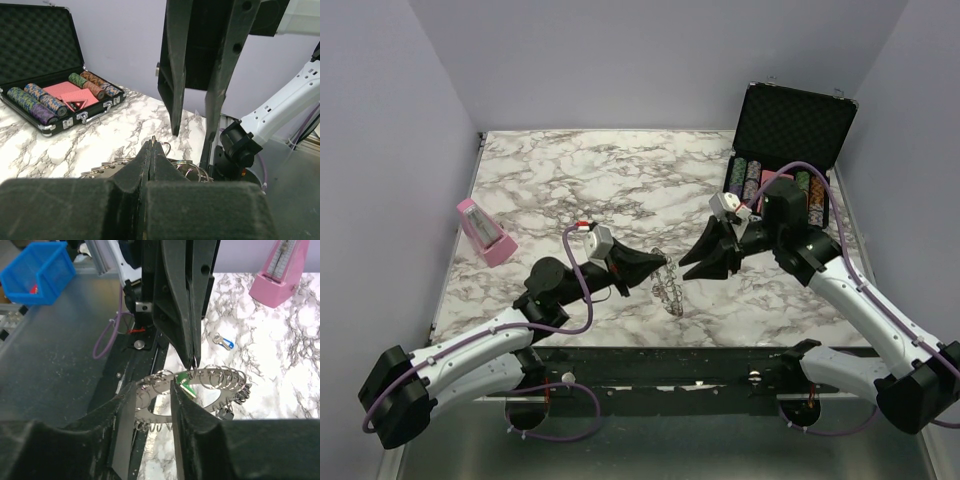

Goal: Put the keys on the keyring

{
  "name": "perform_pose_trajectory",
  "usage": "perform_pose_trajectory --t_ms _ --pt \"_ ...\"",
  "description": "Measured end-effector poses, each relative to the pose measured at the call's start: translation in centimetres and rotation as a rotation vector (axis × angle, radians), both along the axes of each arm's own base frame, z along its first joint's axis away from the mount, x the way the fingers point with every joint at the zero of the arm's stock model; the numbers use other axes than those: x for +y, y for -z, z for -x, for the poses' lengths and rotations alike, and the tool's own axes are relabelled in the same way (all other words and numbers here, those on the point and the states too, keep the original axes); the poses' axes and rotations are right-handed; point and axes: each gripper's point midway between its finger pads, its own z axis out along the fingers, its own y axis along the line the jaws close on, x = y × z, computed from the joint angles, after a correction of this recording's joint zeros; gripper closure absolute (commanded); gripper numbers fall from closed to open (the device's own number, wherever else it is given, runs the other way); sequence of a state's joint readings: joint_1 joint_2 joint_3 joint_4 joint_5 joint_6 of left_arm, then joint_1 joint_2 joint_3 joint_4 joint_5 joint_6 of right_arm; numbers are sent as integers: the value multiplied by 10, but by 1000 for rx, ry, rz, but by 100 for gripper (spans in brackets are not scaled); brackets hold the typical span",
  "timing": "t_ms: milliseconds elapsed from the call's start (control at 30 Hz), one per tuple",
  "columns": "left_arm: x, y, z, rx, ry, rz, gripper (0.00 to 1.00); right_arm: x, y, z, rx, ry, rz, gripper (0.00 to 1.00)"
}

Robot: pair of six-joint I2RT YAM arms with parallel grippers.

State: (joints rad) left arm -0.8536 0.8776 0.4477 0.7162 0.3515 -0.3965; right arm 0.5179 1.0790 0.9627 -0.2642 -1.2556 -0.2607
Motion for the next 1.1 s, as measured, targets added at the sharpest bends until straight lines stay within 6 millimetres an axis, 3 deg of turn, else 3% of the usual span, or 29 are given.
perform_pose_trajectory --t_ms 233,567,800,1100 --pt "2 3 5 -19 33 -4 100 1 -14 1 50 5 -19 54" --pt "-4 -2 18 -60 122 15 100 3 -10 2 155 21 -11 55" --pt "-11 5 20 -50 160 3 100 4 -15 1 171 25 -19 71" --pt "-11 3 20 -50 165 13 100 5 -6 -6 204 71 2 70"
